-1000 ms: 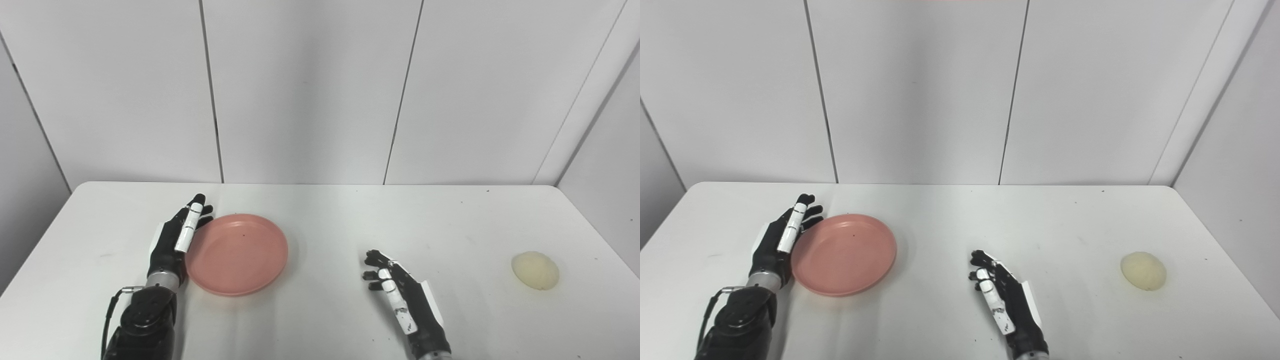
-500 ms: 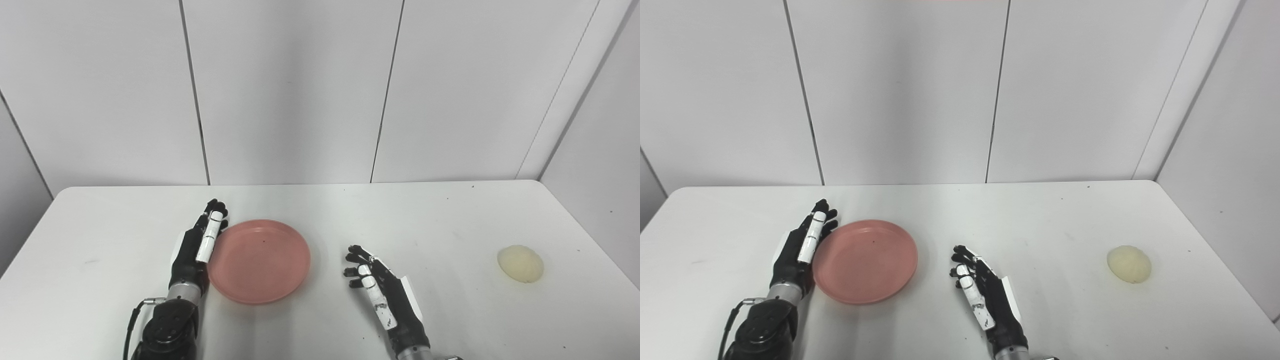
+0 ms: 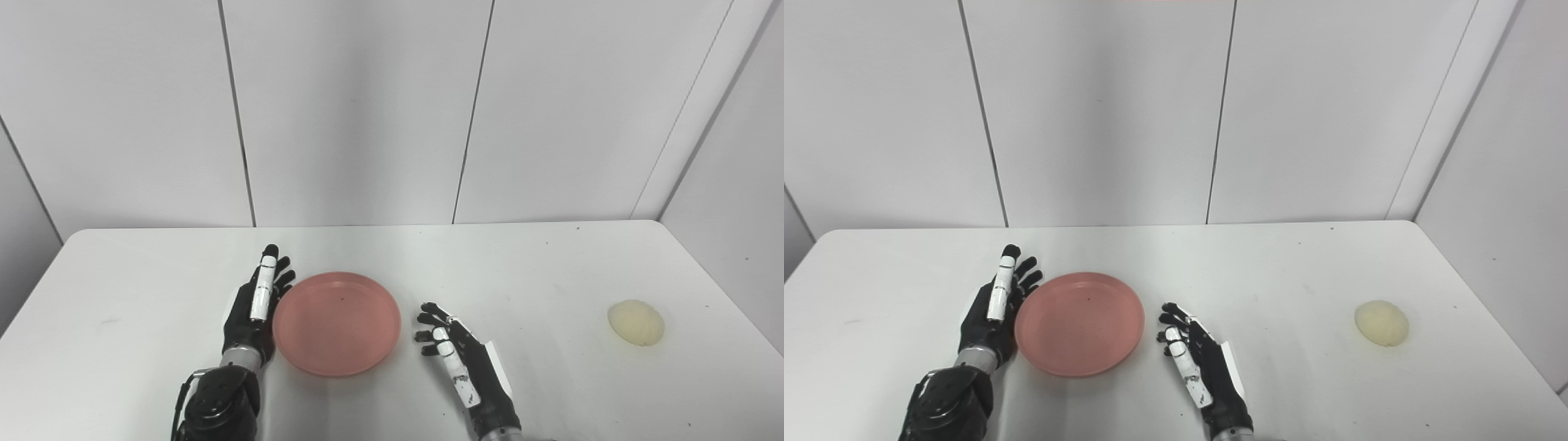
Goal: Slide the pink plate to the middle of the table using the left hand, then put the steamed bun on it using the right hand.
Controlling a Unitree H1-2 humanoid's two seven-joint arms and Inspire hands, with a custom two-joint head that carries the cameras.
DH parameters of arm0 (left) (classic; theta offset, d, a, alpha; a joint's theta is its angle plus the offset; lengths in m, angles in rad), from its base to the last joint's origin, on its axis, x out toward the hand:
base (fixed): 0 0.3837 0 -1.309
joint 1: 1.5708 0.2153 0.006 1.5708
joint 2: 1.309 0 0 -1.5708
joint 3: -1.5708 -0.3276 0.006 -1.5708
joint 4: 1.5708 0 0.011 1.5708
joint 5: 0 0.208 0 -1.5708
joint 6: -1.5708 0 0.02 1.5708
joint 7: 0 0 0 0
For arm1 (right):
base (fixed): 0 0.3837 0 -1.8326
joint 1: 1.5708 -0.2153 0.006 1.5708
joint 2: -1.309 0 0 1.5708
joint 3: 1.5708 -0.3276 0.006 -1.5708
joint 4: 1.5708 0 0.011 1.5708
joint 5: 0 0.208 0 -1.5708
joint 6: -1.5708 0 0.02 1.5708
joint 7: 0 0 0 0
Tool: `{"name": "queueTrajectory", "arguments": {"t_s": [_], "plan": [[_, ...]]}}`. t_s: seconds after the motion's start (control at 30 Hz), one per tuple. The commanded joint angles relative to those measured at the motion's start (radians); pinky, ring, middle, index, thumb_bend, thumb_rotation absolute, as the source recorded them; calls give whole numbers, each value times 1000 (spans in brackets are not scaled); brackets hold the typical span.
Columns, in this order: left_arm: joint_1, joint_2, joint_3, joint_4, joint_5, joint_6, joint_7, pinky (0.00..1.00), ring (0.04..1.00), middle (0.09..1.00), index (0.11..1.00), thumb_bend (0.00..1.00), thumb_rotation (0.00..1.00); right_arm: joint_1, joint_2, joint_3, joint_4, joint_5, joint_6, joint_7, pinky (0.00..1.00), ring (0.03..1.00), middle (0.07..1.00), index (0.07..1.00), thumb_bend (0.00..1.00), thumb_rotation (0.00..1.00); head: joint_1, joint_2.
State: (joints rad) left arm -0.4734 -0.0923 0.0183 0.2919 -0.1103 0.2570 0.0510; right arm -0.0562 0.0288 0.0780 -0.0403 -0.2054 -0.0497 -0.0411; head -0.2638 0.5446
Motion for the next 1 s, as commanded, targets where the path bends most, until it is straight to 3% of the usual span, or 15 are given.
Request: {"name": "queueTrajectory", "arguments": {"t_s": [0.0, 0.13, 0.3, 0.53, 0.6, 0.77, 0.97], "plan": [[-20, -37, -20, -22, -25, 16, -40, 910, 914, 941, 956, 627, 920, 31, 17, 4, 21, 3, -43, -22, 666, 719, 815, 814, 443, 1000, 1, 1], [-14, -45, -25, -45, -34, 28, -47, 916, 915, 939, 947, 622, 916, 35, 41, -12, 10, 21, -70, -56, 670, 727, 813, 839, 478, 1000, -17, -3], [0, -37, -27, -65, -30, 30, -54, 911, 913, 934, 937, 612, 901, 29, 51, -49, 24, 21, -163, -114, 646, 710, 781, 872, 511, 1000, -38, -6], [10, -21, -22, -77, -27, 38, -66, 898, 905, 924, 943, 597, 912, -7, 48, -108, -59, 76, -184, -146, 693, 745, 793, 859, 775, 1000, -72, -4], [11, -17, -21, -79, -27, 41, -71, 900, 905, 924, 940, 594, 907, -35, 7, -121, -67, 26, -208, -153, 718, 776, 822, 853, 835, 976, -72, -4], [8, -13, -19, -61, -28, 32, -79, 902, 908, 924, 937, 598, 904, -90, -125, -158, -56, -151, -205, -189, 763, 823, 878, 892, 851, 1000, -76, -7], [10, -17, -18, -59, -25, 32, -78, 899, 906, 921, 938, 607, 897, -112, -240, -209, -140, -251, -57, -154, 851, 912, 940, 926, 855, 1000, -74, -9]]}}
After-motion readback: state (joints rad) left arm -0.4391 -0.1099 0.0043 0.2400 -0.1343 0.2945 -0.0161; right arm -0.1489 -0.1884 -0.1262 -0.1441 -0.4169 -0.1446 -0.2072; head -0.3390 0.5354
